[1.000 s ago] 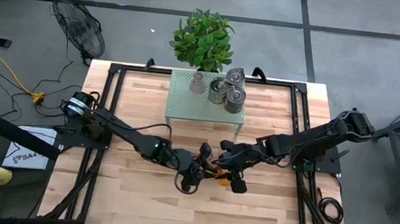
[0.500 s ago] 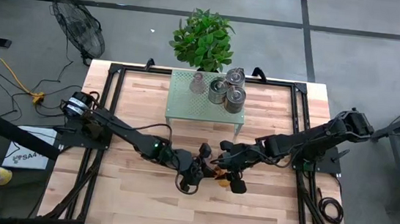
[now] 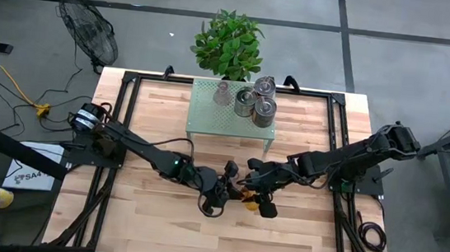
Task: Pick & Place candle stick holders
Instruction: Put the yellow glass candle holder on the shelf
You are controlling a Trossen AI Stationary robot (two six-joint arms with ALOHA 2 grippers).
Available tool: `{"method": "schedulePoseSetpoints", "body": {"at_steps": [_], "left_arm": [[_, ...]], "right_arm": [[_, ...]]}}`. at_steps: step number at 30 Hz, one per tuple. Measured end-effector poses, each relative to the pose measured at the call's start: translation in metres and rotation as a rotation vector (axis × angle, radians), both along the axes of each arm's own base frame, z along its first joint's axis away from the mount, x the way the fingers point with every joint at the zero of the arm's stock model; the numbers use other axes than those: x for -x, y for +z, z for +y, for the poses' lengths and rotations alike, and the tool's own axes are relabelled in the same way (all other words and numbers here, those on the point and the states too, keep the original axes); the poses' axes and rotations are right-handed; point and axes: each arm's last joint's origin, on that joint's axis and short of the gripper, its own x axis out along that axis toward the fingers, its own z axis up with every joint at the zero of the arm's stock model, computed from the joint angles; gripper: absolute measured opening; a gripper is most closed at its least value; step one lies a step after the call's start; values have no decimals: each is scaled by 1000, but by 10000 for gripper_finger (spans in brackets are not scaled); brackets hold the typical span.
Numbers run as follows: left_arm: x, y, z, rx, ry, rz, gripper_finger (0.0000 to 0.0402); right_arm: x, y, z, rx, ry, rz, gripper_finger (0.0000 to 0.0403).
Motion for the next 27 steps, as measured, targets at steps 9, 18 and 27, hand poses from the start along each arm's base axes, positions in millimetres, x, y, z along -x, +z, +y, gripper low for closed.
{"method": "schedulePoseSetpoints", "body": {"at_steps": [9, 18, 27], "left_arm": [[0, -1, 0, 31, 8, 11, 9], [1, -6, 0, 15, 16, 42, 8], [1, -5, 2, -22, 96, 26, 8]], "right_arm": [[1, 0, 0, 0, -6, 6, 151], [4, 2, -1, -11, -14, 36, 176], [18, 8, -5, -44, -62, 116, 185]]}}
